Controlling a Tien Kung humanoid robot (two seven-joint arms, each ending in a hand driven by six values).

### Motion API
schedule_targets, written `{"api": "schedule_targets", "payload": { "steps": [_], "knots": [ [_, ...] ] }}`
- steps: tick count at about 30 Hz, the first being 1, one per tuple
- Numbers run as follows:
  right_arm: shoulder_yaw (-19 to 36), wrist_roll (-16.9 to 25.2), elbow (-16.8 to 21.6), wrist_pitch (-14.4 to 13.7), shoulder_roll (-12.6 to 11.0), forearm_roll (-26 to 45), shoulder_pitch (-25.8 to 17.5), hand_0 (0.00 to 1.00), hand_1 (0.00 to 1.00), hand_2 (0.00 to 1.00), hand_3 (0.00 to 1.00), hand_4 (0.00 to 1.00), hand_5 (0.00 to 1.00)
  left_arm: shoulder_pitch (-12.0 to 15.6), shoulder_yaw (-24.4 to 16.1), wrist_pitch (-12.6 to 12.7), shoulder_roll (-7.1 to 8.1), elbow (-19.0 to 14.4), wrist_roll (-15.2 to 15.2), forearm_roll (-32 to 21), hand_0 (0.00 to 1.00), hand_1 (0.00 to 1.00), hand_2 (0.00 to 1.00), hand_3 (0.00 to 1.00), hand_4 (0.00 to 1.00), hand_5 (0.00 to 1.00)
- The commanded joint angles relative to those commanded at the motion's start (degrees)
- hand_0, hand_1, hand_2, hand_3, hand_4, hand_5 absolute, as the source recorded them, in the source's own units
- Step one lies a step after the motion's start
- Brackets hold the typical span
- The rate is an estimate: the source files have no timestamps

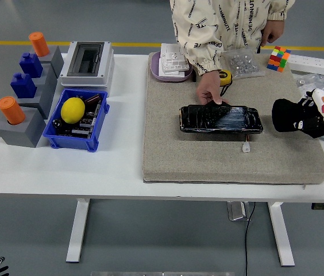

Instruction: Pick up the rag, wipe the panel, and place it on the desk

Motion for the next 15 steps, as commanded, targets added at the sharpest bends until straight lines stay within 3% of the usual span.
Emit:
{"api": "schedule_targets", "payload": {
  "steps": [15],
  "knots": [
    [-0.99,-0.72,0.53,0.62,1.06,-0.92,2.65,0.298,0.382,0.427,0.420,0.998,0.002,1.10,-0.68,-0.07,0.49,0.00,-0.20,0.83,0.727,0.717,0.767,0.626,0.693,0.583]
  ]
}}
